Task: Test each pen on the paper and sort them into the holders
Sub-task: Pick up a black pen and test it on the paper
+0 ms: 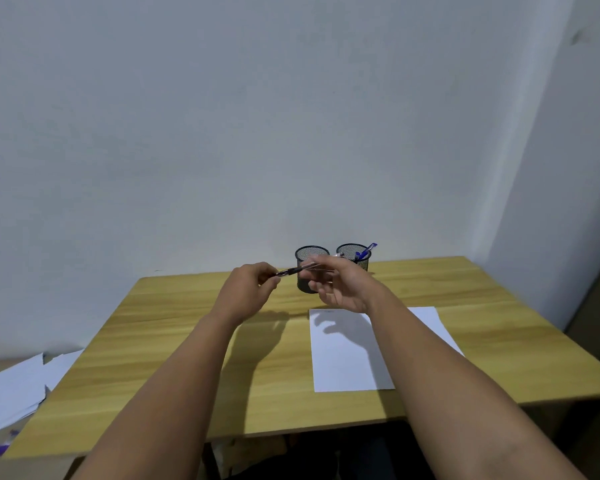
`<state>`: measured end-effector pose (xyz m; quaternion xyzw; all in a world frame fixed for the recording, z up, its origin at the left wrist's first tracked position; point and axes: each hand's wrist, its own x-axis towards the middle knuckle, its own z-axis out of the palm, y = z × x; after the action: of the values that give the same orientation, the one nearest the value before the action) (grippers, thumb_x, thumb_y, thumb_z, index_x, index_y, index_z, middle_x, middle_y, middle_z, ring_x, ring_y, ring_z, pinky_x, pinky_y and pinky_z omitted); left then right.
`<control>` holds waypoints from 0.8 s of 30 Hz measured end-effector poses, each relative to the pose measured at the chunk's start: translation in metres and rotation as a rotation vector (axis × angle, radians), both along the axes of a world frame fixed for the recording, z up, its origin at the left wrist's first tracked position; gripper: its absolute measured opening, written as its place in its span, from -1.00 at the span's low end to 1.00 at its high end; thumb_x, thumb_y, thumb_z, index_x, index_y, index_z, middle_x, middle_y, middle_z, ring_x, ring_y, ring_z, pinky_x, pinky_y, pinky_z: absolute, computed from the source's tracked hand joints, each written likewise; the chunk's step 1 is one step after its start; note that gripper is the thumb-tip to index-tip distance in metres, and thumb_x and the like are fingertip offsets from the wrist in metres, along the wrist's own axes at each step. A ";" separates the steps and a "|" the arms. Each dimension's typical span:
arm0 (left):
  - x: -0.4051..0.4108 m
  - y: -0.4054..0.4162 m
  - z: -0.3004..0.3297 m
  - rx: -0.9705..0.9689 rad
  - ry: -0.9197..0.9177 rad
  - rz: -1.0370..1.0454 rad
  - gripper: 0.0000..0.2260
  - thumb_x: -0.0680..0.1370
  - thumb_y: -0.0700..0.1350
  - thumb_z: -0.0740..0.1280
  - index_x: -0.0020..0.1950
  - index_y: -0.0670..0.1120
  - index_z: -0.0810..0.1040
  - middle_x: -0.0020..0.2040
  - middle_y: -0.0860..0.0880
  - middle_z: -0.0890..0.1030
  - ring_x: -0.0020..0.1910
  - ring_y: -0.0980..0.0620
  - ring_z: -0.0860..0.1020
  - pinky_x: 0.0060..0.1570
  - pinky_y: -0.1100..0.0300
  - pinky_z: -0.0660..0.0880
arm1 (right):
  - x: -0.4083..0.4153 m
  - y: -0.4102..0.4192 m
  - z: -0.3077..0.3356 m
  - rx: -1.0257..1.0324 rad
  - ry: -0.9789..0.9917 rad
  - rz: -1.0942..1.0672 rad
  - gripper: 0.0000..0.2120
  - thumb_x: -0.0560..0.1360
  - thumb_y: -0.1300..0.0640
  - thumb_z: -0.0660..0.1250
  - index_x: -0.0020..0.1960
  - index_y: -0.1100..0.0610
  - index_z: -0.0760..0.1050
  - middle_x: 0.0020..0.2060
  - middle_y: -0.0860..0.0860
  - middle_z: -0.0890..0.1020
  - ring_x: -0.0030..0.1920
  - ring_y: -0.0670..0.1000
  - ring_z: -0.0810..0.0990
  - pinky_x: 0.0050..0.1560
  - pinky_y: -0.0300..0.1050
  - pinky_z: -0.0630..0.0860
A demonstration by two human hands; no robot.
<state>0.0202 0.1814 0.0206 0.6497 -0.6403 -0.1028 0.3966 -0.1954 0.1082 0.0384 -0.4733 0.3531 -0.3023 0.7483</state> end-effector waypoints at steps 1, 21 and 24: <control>-0.006 -0.002 0.002 -0.002 0.008 -0.018 -0.93 0.59 -0.08 0.41 0.01 -0.03 0.68 -0.18 0.08 0.70 -0.14 0.13 0.63 -0.18 0.26 0.47 | 0.002 0.002 -0.003 -0.031 -0.020 -0.051 -0.83 0.62 0.03 0.46 0.07 0.13 0.69 -0.15 0.01 0.71 -0.34 -0.10 0.62 -0.40 -0.33 0.52; -0.053 -0.035 0.024 0.273 0.438 -0.241 -0.72 0.62 -0.18 0.39 -0.06 -0.43 0.60 -0.29 -0.15 0.59 -0.31 -0.04 0.55 -0.13 0.10 0.62 | 0.025 -0.017 -0.016 -0.071 -0.033 -0.572 -0.74 0.72 0.09 0.25 -0.11 0.16 0.49 -0.50 -0.01 0.42 -0.54 -0.08 0.33 -0.54 -0.28 0.19; -0.055 -0.039 0.025 0.292 0.460 -0.250 -0.74 0.62 -0.20 0.39 -0.07 -0.44 0.61 -0.31 -0.14 0.58 -0.40 0.04 0.55 -0.18 0.16 0.65 | 0.029 -0.021 -0.021 -0.047 -0.008 -0.612 -0.76 0.68 0.13 0.25 -0.15 0.16 0.49 -0.43 0.06 0.43 -0.52 -0.05 0.31 -0.54 -0.26 0.18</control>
<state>-0.0347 0.1427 0.0455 0.5757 -0.5872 -0.3862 0.4178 -0.1666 0.0868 0.0177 -0.3609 0.4693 -0.5233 0.6129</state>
